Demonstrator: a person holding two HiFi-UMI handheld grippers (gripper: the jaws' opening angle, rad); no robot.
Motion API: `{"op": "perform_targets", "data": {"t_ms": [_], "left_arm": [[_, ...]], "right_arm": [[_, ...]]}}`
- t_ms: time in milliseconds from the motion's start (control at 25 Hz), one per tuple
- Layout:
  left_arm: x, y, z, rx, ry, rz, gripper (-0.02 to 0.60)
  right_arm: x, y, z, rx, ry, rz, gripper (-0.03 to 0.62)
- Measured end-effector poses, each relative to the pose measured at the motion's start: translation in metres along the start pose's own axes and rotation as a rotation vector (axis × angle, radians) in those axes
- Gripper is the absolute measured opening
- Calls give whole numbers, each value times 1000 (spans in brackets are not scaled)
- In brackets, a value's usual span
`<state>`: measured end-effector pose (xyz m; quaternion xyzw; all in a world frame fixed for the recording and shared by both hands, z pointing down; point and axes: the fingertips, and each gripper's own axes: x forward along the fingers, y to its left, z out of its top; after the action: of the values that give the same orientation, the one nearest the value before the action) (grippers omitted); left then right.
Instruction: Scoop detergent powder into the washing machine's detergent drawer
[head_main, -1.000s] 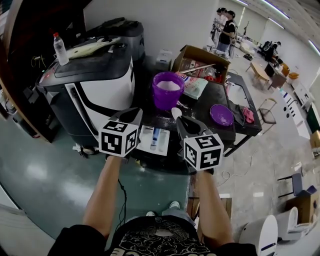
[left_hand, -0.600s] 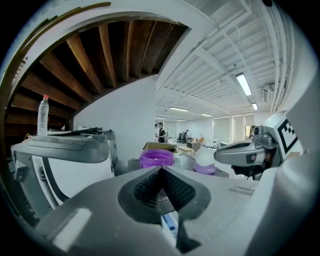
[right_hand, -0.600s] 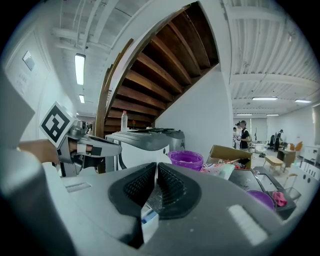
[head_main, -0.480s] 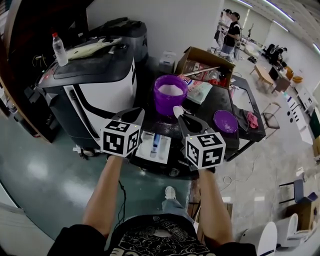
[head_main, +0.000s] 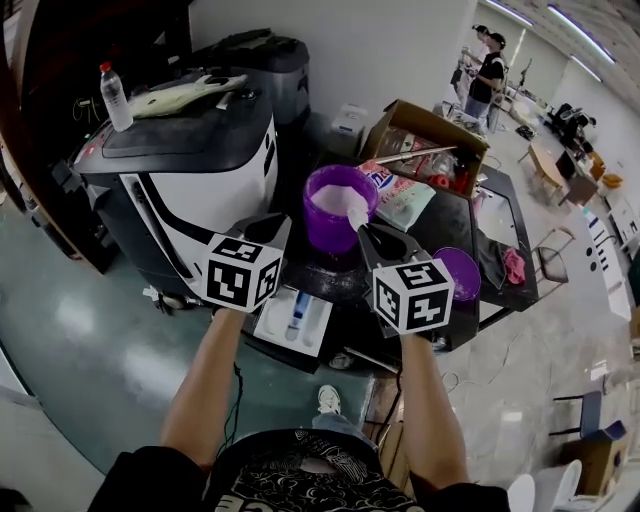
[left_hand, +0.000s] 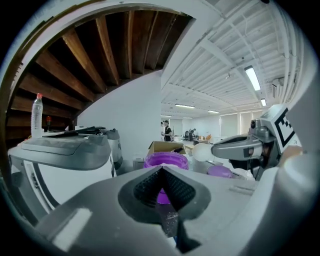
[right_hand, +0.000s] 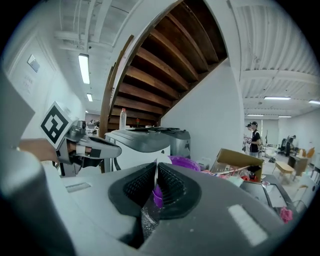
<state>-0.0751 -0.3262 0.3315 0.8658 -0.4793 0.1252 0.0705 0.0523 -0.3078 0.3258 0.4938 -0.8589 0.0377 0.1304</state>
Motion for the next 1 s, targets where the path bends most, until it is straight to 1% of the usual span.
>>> {"op": "perform_targets", "data": {"t_ms": [160,400,680,840,1000], "left_arm": [[25,2,7,-7,8,28,0],[51,5,15,-9,7,73,0],[70,10,13,-24,14,125,0],[77,12,12,-26,14,155,0],[81,19,11,-34,14,188,0]], "right_arm": [[18,-21,6,-40,26,61,35],[43,-40,15,-114,67,157,35],[69,-45,22,-234,140,293,35],[87,-48,19,-281,195,342,35],[110,-46,8,-334,261,388,35]]}}
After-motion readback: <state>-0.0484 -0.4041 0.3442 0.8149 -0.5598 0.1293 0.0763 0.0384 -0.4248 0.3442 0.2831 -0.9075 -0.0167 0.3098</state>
